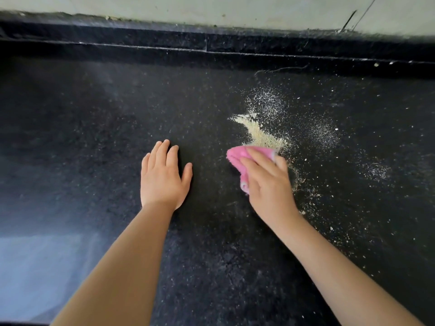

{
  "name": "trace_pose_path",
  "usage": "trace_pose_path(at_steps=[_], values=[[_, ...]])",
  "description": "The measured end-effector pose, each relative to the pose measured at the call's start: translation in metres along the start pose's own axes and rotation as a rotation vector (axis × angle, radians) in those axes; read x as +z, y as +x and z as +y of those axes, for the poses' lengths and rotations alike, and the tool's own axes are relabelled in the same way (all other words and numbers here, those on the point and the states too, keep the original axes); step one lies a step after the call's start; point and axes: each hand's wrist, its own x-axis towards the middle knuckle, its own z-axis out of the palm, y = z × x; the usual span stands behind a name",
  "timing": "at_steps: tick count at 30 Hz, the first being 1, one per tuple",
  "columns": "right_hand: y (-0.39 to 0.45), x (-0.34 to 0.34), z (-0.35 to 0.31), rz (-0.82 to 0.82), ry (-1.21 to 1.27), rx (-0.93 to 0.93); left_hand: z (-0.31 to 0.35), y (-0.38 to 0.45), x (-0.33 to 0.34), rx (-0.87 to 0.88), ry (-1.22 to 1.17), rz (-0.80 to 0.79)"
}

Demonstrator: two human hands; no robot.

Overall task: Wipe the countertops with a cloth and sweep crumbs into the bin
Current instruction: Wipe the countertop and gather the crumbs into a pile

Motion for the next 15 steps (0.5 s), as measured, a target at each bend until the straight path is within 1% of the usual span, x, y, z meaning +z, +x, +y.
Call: trace_pose_path(at_steps=[2, 4, 8, 12, 13, 15], values=[[0.007, 0.01, -0.02, 0.003, 0.031, -0.069, 0.0, 0.0, 0.001, 0.004, -0.021, 0.009], [0.015, 0.026, -0.03, -0.042, 0.0, -0.077, -0.001, 0.0, 0.003, 0.008, -0.033, 0.014], [0.019, 0.045, -0.023, -0.16, -0.071, 0.038, -0.001, 0.0, 0.004, 0.001, -0.04, 0.027], [0.009, 0.024, 0.003, -0.17, -0.103, 0.071, 0.0, 0.0, 0.003, -0.003, -0.033, 0.028], [0.005, 0.015, 0.013, -0.154, -0.117, 0.092, 0.0, 0.0, 0.003, -0.008, -0.033, 0.028], [-0.001, -0.003, 0.03, -0.067, -0.141, 0.152, 0.0, 0.001, 0.003, -0.009, -0.035, 0.029]])
